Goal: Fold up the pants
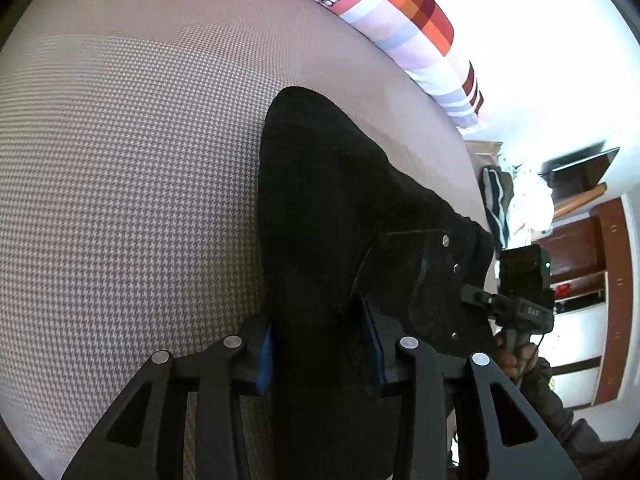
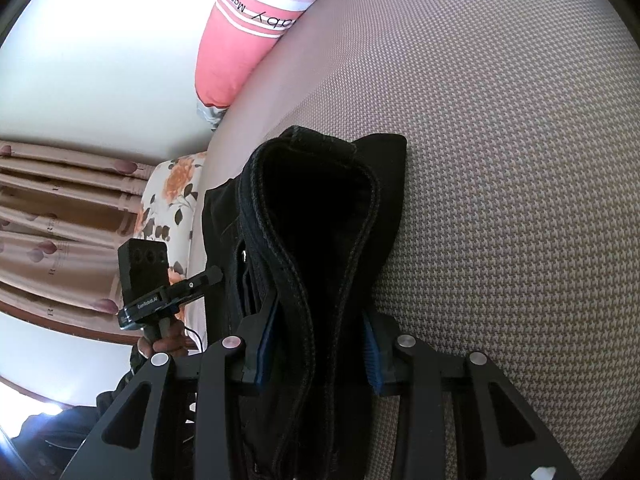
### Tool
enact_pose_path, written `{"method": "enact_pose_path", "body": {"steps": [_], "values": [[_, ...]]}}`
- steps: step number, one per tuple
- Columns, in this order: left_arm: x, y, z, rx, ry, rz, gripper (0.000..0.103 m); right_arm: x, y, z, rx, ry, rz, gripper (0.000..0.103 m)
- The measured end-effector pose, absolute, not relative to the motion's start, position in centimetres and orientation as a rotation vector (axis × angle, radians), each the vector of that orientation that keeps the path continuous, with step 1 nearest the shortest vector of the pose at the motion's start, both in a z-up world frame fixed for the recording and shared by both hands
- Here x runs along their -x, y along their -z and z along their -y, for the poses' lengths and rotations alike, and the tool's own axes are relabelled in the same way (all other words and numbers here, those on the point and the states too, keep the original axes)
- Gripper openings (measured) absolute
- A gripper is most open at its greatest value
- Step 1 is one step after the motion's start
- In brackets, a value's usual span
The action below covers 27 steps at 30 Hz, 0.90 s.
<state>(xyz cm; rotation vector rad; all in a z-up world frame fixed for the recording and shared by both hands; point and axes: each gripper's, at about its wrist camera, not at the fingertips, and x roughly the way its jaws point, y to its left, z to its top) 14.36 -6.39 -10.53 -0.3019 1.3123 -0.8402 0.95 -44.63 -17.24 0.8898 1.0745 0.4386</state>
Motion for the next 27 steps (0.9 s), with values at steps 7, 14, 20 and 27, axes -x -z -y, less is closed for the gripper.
{"method": "enact_pose_path", "body": {"steps": [7,14,20,27], "values": [[-13.0,9.7,7.8,0.193,0.755,-1.253,0.037,-1.0,16.9,44.5,-0.873,-0.396,-1.071,0.034],[-11.5,9.1,9.2,0.077,0.656,-1.200,0.036,-0.4,15.5,42.9,-0.797,-0.291,-1.072,0.033],[-10.6,8.7,10.1,-0.006,0.610,-1.162,0.030,-0.1,14.5,41.8,-0.758,-0.202,-1.065,0.030],[-9.4,7.7,10.1,-0.040,0.598,-1.118,0.019,0.2,12.9,40.6,-0.728,-0.128,-1.051,0.025]]}}
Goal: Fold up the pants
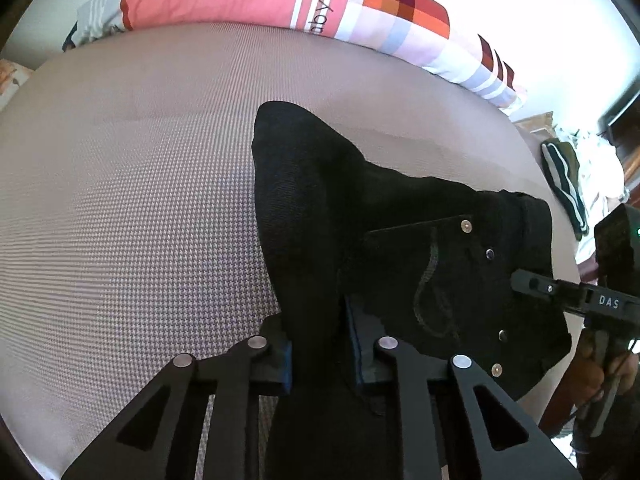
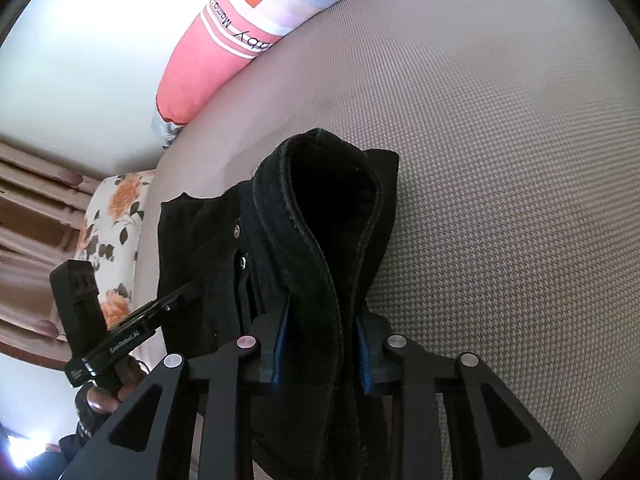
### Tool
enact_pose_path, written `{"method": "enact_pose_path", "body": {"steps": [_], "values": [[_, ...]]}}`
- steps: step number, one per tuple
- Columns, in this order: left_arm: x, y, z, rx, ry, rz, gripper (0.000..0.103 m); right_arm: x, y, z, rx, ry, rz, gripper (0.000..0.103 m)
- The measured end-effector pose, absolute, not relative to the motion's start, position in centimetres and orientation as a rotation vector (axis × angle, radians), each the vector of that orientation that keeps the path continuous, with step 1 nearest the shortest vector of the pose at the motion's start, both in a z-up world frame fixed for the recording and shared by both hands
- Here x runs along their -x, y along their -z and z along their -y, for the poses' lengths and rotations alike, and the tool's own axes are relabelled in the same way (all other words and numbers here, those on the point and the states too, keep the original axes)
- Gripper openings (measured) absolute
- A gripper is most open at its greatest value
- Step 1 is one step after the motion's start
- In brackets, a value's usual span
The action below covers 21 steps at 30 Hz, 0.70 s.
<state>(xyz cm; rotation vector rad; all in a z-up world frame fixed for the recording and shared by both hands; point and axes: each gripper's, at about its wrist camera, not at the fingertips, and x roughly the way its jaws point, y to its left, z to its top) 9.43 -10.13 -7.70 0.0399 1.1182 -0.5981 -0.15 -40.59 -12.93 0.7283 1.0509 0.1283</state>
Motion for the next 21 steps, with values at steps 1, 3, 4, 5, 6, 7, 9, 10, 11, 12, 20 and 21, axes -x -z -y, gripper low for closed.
{"method": "enact_pose_path", "body": {"steps": [1,3,4,5,6,7,9,10,11,12,20,21], "values": [[-9.2,7.4,10.1,-0.040,0.600,-1.109,0.017,0.2,12.7,40.4,-0.730,-0.121,-1.047,0.025],[-8.8,7.0,10.0,-0.051,0.603,-1.094,0.016,0.4,12.1,40.1,-0.729,-0.114,-1.036,0.023],[-8.7,6.8,10.1,-0.054,0.603,-1.088,0.016,0.4,11.8,39.9,-0.728,-0.115,-1.032,0.023],[-8.5,6.5,10.1,-0.055,0.605,-1.083,0.015,0.5,11.5,39.7,-0.724,-0.115,-1.029,0.023],[-8.3,6.3,10.1,-0.055,0.606,-1.079,0.015,0.6,11.3,39.6,-0.721,-0.116,-1.028,0.022],[-8.1,6.1,9.9,-0.046,0.607,-1.076,0.015,0.8,11.0,39.4,-0.717,-0.120,-1.026,0.022],[-7.7,5.6,9.6,-0.032,0.613,-1.068,0.015,1.0,10.4,38.9,-0.706,-0.130,-1.018,0.021],[-7.4,5.3,9.4,-0.028,0.617,-1.061,0.015,1.1,10.1,38.6,-0.700,-0.134,-1.015,0.021],[-7.2,5.1,9.3,-0.028,0.616,-1.056,0.015,1.3,9.9,38.3,-0.695,-0.139,-1.013,0.021],[-7.0,4.9,9.1,-0.026,0.615,-1.052,0.015,1.4,9.7,38.1,-0.694,-0.144,-1.010,0.021],[-5.9,4.2,7.9,-0.021,0.614,-1.031,0.015,1.4,9.3,36.6,-0.703,-0.185,-0.999,0.020],[-5.9,4.1,7.8,-0.019,0.611,-1.030,0.014,1.4,9.3,36.4,-0.705,-0.187,-0.999,0.020]]}}
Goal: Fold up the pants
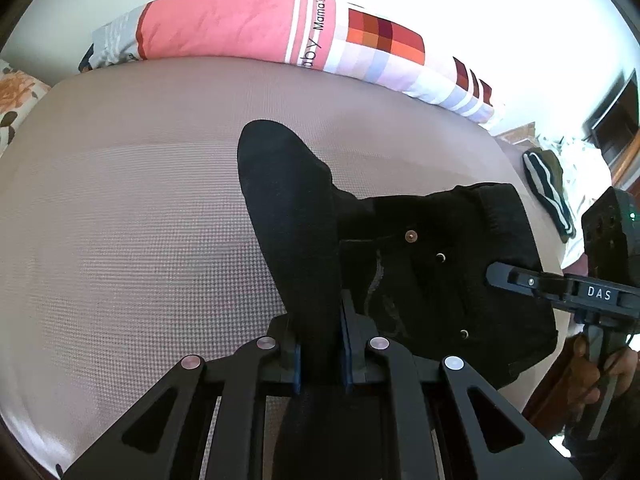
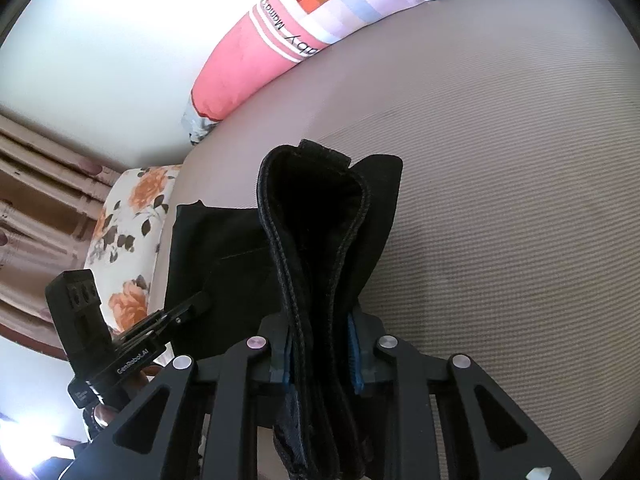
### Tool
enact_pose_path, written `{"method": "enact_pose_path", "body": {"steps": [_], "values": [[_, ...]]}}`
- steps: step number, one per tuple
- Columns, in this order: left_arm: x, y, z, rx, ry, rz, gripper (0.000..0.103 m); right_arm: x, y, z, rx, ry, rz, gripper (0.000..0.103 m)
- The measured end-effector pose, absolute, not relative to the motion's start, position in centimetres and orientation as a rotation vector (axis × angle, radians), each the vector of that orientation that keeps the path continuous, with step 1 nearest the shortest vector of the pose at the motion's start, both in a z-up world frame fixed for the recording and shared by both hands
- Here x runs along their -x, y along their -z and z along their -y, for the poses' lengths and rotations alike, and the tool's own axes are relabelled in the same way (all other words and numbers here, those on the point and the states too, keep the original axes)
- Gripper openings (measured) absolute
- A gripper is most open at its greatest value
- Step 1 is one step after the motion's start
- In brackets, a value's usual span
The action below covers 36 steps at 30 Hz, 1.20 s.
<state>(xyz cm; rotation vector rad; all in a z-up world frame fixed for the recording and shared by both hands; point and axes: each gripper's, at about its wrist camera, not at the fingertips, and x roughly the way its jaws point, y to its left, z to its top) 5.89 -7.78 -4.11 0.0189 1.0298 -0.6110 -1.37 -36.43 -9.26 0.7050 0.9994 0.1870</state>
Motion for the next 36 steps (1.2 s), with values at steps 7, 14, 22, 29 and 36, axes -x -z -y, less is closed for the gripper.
{"method": "enact_pose_path", "body": {"steps": [7,14,22,29,36], "values": [[-6.6,3.5,6.6,0.005,0.598,-1.020,0.014,0.3,8.8,35.4,-0.714,-0.220,-0.998,0.020],[-8.9,3.4,6.1,-0.001,0.573,-1.003,0.014,-2.6,8.5,34.8,-0.716,-0.245,-0.994,0.020],[-13.4,3.0,5.3,0.016,0.542,-0.964,0.014,-7.7,8.0,34.1,-0.727,-0.271,-0.981,0.020],[-18.1,2.7,5.0,0.013,0.515,-0.945,0.014,-12.6,7.7,33.7,-0.718,-0.285,-0.975,0.020],[-22.7,2.5,5.2,0.014,0.495,-0.929,0.014,-17.1,7.5,33.6,-0.711,-0.289,-0.963,0.020]]}}
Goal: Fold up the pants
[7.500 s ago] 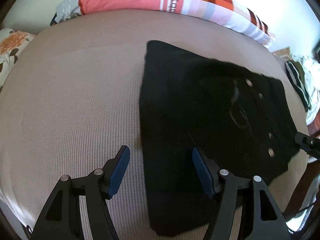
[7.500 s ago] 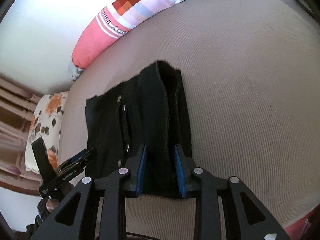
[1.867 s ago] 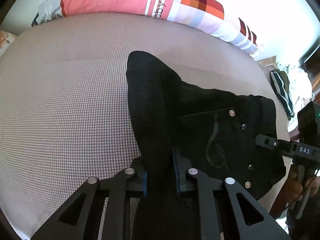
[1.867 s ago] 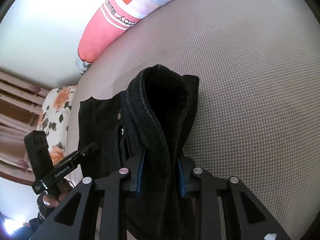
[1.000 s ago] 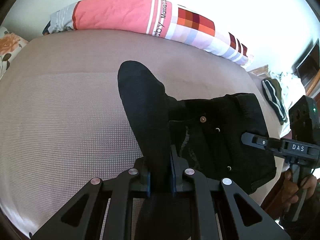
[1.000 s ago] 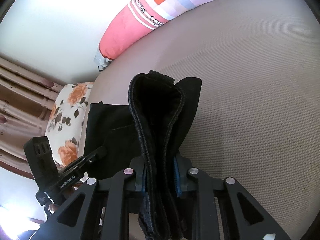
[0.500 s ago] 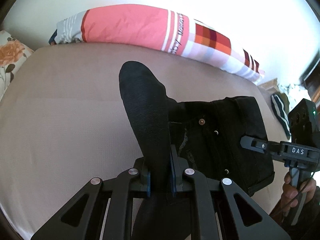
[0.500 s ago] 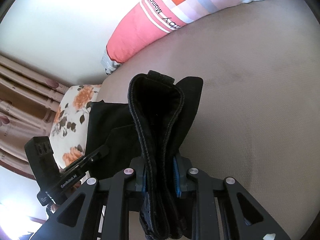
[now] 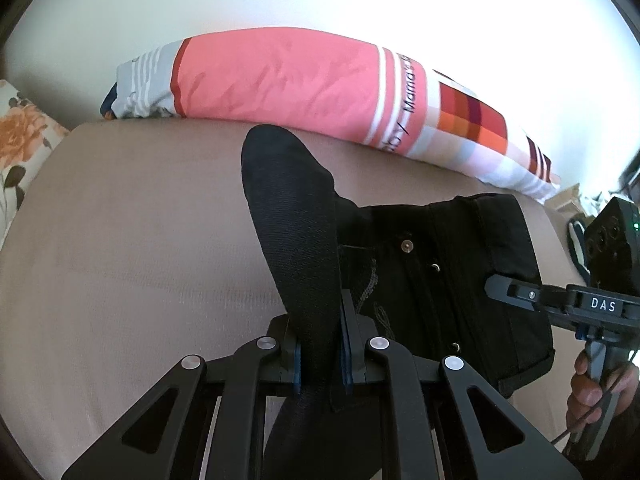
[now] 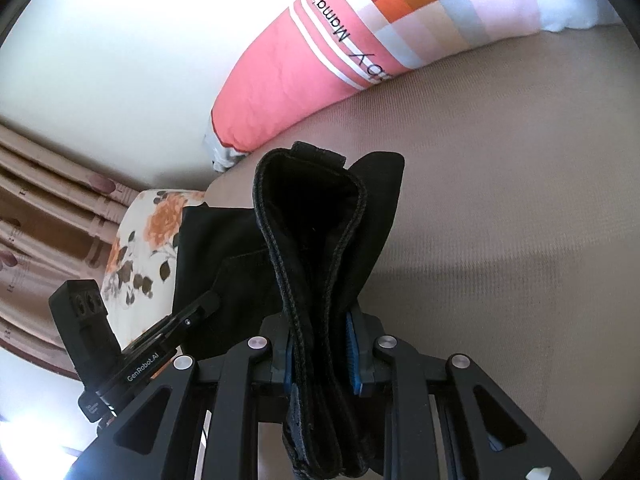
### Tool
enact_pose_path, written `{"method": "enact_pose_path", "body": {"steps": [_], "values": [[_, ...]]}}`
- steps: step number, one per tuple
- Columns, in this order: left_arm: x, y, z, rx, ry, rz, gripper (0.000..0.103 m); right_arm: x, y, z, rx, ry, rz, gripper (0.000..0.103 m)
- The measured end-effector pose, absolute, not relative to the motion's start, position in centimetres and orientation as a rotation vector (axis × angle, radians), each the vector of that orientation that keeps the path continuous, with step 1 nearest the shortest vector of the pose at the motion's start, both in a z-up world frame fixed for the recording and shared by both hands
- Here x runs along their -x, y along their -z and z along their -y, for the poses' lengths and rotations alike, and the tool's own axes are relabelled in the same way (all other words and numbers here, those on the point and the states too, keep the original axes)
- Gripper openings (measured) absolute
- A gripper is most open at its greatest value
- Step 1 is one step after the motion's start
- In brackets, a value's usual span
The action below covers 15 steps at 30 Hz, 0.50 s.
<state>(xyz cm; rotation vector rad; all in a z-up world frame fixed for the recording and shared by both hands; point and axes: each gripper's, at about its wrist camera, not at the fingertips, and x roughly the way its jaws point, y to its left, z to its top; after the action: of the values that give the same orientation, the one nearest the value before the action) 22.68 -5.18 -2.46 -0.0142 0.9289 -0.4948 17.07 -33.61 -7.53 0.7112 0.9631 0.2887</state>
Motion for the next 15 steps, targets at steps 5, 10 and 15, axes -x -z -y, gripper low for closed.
{"method": "enact_pose_path", "body": {"steps": [5,10,15], "values": [[-25.2,2.6,5.4,0.004,0.485,-0.923,0.014,-19.0,7.5,33.7,-0.708,-0.283,-0.960,0.020],[-27.2,3.7,6.1,-0.009,0.458,-0.998,0.014,-20.1,8.4,34.1,-0.719,-0.260,-0.965,0.020],[-28.7,6.7,6.1,-0.068,0.409,-1.040,0.020,-20.6,10.6,34.9,-0.649,-0.132,-1.009,0.026]]}}
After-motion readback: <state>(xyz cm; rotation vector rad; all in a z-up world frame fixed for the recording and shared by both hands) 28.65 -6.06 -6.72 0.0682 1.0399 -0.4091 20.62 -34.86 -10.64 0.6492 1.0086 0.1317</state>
